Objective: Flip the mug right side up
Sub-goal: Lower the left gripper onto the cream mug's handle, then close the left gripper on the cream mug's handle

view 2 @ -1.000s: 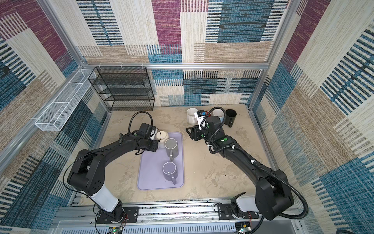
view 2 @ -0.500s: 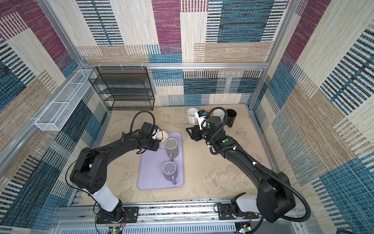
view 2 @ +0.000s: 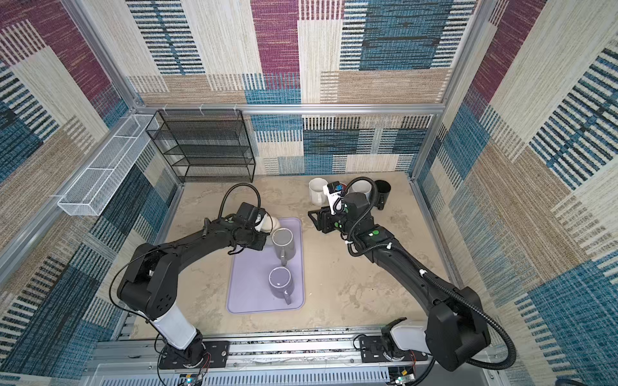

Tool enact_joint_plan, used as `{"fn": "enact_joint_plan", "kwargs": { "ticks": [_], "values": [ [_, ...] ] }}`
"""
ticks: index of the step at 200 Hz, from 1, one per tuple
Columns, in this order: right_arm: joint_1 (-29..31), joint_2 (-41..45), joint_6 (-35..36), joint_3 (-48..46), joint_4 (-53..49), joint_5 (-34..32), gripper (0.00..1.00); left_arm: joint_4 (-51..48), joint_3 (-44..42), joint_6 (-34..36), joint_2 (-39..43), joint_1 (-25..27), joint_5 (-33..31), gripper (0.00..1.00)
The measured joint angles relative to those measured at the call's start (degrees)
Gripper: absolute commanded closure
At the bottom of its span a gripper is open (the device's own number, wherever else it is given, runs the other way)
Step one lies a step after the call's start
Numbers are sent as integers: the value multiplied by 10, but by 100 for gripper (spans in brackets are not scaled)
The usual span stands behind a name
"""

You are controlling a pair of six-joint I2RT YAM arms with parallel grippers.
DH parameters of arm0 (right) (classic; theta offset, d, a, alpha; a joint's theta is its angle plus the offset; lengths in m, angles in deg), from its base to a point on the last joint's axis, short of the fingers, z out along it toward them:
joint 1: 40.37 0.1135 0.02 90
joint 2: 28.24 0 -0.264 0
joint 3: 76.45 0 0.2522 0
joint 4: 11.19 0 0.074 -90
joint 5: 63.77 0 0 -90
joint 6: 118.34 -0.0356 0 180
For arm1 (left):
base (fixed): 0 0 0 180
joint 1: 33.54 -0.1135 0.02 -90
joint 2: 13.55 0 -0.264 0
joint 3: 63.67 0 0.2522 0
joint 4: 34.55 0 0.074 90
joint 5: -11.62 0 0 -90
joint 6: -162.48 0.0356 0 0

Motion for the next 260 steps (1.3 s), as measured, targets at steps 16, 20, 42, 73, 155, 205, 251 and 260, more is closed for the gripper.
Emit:
{"fn": "enact_joint_plan", "kwargs": {
  "ticks": [16, 20, 42, 73, 155, 205, 251, 260],
  "values": [
    [0, 1, 0, -2, -1, 0, 40, -2, 4, 1, -5, 2, -2, 67],
    [0, 1, 0, -2, -1, 0, 40, -2, 5, 1, -7, 2, -3, 67],
    [0, 4, 0, -3, -1, 0, 40, -9, 13, 2, -15, 4, -13, 67],
    [0, 7, 0, -5, -1, 0, 40, -21, 32, 2, -29, 5, -28, 69],
    [0, 9, 0, -5, -2, -1, 40, -33, 41, 8, -40, 7, -31, 75],
    [0, 9, 0, -5, -2, -1, 40, -40, 50, 8, -44, 9, -31, 77],
    [0, 8, 0, -5, -2, -1, 40, -48, 55, 8, -45, 9, -30, 88],
    [0, 8, 0, -5, -2, -1, 40, -49, 56, 8, -45, 9, -30, 91]
  ]
}}
